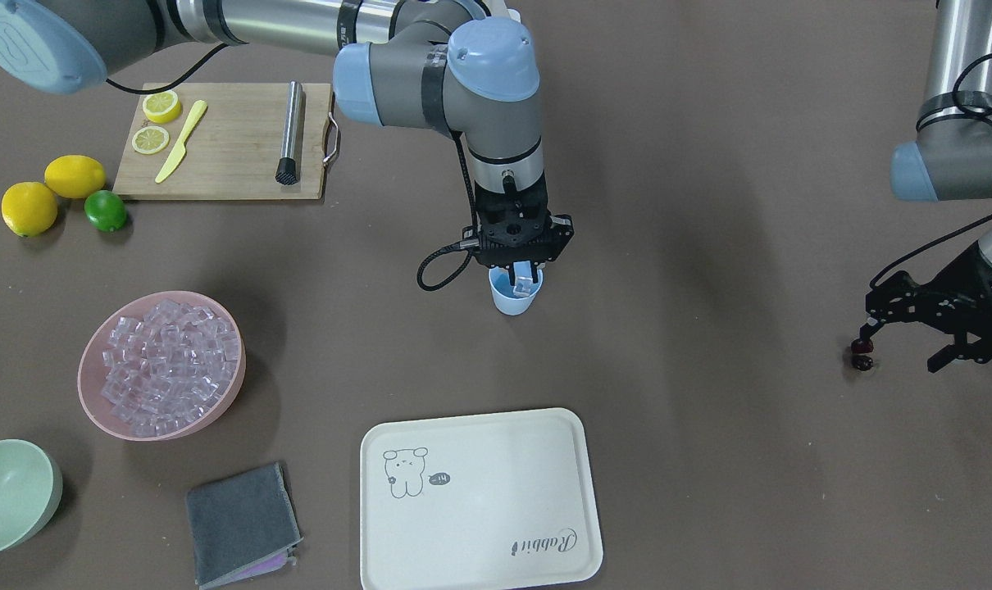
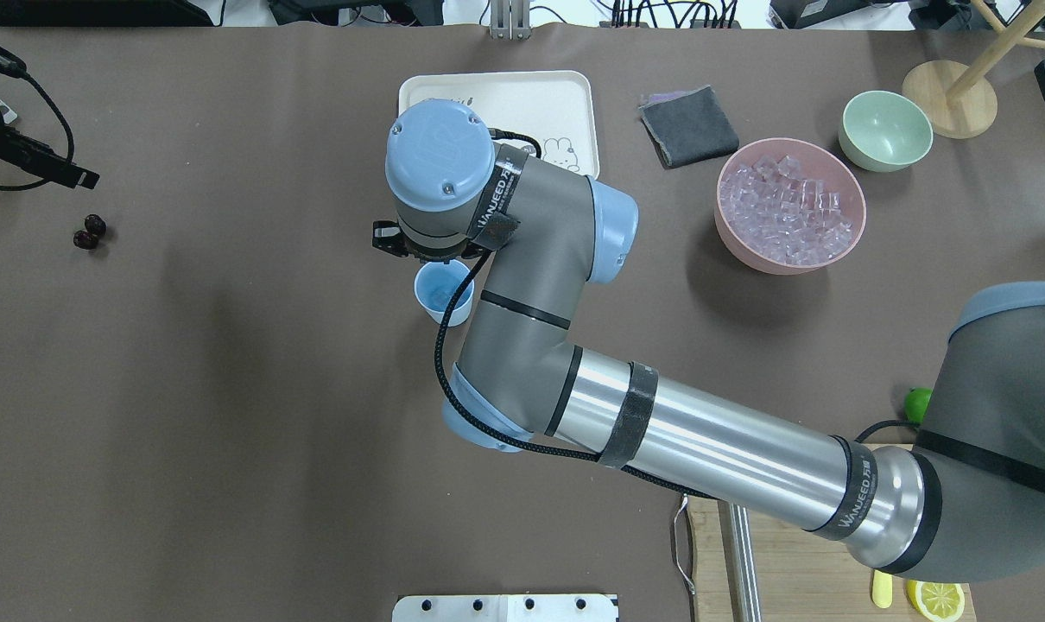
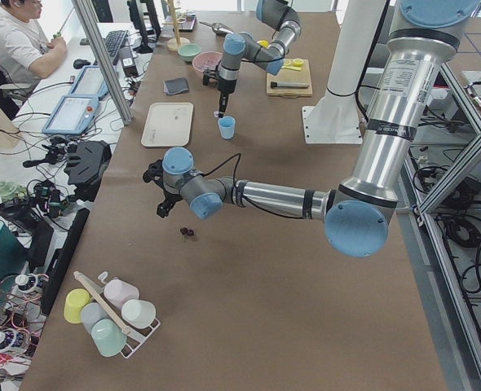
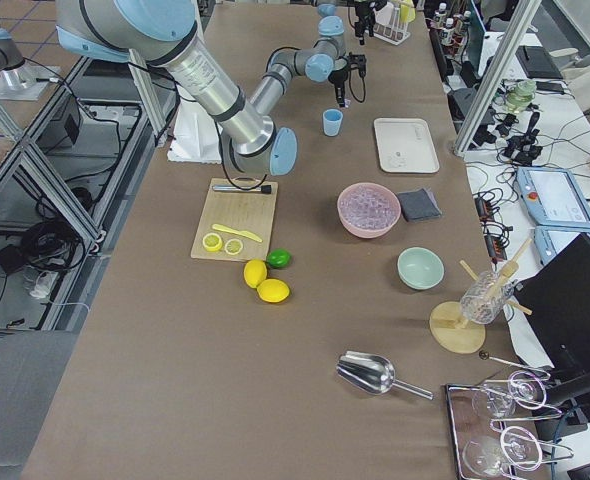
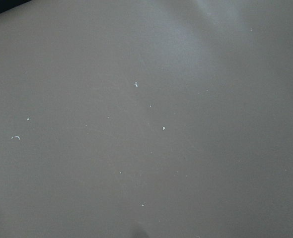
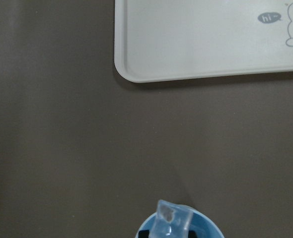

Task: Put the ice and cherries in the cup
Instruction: 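Drop ice into the blue cup with right gripper while left arm moves out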

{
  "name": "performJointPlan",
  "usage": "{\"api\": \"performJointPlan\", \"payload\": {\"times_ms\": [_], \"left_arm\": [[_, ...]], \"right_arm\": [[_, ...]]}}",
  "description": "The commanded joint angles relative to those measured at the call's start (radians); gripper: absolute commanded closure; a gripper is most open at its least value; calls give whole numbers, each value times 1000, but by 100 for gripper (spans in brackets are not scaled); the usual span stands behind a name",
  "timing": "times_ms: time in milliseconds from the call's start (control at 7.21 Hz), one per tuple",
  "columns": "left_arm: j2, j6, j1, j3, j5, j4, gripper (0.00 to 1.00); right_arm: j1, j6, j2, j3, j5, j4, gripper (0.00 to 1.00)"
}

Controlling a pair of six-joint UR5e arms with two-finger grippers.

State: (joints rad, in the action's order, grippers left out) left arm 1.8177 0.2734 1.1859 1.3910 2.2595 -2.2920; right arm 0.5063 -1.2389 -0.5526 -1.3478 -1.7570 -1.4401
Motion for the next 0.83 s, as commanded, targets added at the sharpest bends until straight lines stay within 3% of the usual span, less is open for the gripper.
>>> {"api": "performJointPlan", "payload": {"times_ms": [0, 278, 416, 555, 694], "left_arm": [[2, 1, 0, 3, 0, -1, 2], [0, 1, 0, 2, 0, -1, 2], [-1, 4, 0, 5, 0, -1, 2], [-3, 3, 0, 0, 0, -1, 2], [-6, 1, -2, -21, 0, -3, 2]], "right_arm": [[-31, -5, -21, -4, 5, 24, 98], [-35, -5, -27, -8, 7, 26, 75], [-35, 1, -33, -8, 10, 24, 59], [-34, -7, -41, -8, 16, 27, 18], [-32, -20, -40, -14, 39, 27, 1]]}}
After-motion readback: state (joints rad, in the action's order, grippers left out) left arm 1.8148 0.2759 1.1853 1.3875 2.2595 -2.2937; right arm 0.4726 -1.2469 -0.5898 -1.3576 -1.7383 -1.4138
